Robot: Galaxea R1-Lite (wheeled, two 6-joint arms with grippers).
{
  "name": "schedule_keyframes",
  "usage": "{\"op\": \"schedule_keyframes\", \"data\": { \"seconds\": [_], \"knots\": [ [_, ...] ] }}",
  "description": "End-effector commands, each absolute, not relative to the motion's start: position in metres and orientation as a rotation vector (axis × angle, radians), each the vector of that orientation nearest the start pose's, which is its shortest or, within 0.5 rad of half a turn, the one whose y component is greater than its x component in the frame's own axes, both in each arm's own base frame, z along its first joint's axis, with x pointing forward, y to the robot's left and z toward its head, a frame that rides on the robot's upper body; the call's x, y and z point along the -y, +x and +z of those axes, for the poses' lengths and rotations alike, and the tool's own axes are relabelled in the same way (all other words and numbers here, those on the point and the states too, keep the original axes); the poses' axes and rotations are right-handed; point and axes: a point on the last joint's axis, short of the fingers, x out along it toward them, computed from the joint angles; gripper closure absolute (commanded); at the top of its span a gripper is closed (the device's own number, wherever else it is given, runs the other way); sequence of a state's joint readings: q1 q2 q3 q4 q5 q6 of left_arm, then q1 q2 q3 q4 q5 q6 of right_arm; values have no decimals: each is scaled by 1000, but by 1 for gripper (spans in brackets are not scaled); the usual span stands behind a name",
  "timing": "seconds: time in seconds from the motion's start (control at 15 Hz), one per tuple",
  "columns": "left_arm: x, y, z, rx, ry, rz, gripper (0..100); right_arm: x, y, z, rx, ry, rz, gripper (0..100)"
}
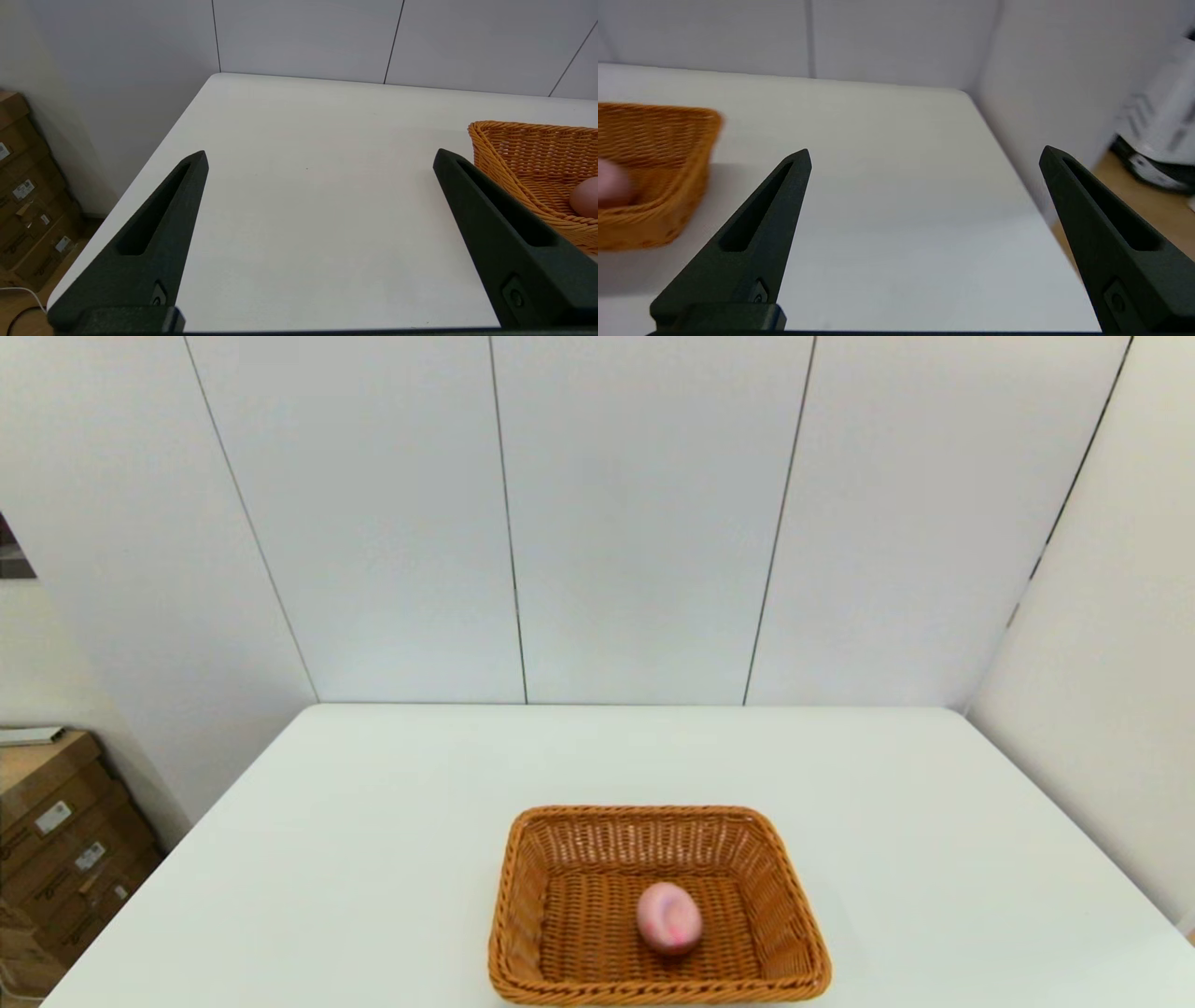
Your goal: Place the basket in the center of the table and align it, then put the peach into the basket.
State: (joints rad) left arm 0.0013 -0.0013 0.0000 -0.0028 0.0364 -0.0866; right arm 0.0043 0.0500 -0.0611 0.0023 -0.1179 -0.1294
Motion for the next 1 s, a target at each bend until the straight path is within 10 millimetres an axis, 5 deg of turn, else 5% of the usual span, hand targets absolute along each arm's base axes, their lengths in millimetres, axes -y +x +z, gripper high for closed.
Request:
{"op": "schedule_keyframes", "data": {
  "seconds": [0.07, 1.0],
  "knots": [
    [-1, -23, 76, 6, -86, 38, 0, 0, -23, 76, 1, -80, 15, 0],
    [-1, -23, 76, 6, -86, 38, 0, 0, -23, 76, 2, 0, -3, 0]
  ]
}}
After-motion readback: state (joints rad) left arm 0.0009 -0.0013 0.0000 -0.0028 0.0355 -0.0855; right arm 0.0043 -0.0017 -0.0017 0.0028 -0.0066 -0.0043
